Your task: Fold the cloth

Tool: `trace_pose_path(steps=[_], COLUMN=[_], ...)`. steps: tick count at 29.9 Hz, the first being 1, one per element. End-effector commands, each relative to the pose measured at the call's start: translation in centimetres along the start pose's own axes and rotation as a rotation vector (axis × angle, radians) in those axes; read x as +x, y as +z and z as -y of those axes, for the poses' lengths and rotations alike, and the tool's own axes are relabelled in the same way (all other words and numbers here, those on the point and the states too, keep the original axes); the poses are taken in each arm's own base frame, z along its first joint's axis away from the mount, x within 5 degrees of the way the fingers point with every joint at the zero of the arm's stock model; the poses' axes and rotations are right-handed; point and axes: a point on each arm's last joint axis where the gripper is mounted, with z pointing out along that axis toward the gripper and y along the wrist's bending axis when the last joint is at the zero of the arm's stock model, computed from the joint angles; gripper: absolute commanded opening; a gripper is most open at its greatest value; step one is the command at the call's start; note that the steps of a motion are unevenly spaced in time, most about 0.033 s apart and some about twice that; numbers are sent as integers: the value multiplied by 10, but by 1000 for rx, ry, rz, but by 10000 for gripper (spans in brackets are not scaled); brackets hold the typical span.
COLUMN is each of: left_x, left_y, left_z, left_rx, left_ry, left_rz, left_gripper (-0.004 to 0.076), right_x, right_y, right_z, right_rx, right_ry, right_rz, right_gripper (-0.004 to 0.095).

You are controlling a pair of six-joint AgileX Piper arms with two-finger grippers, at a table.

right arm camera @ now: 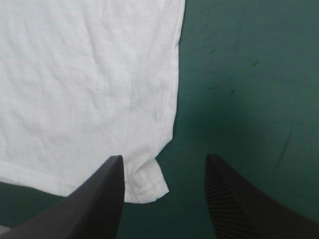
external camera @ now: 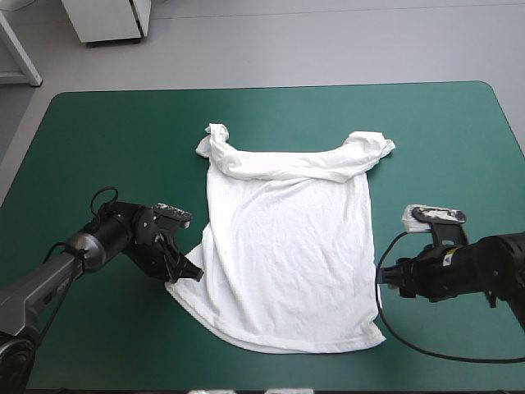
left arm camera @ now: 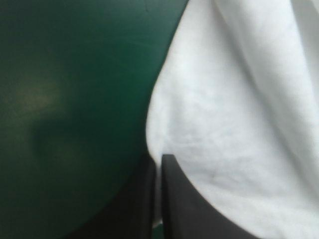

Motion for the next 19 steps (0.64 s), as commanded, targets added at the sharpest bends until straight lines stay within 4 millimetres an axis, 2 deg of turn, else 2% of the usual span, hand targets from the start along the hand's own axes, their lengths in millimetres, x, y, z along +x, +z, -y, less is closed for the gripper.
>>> trace_pose_path(steps=[1,7,10,13,19], left_x=[1,1,2,3,3], left_y=[5,5,5,4,4], left_z=[6,8,8,8,8], left_rx=[50,66,67,71,72], left_ry=[-41,-54,-54,-55,-55], left_rz=[-4,-2,-6,-19,-24], left_gripper=[-10,-10,-10,-10,-10], right_x=[2,17,24,33,38], right_y=[5,39,57,77,96], right_z=[-17,-49,-60,-62,-59], right_rx=[-48,56,80,123,136], right_ry=[-64,-252,-267,-209,-145], right_rz=[30,-53,-87,-160,-162], right_gripper=[439,463,539,639,644])
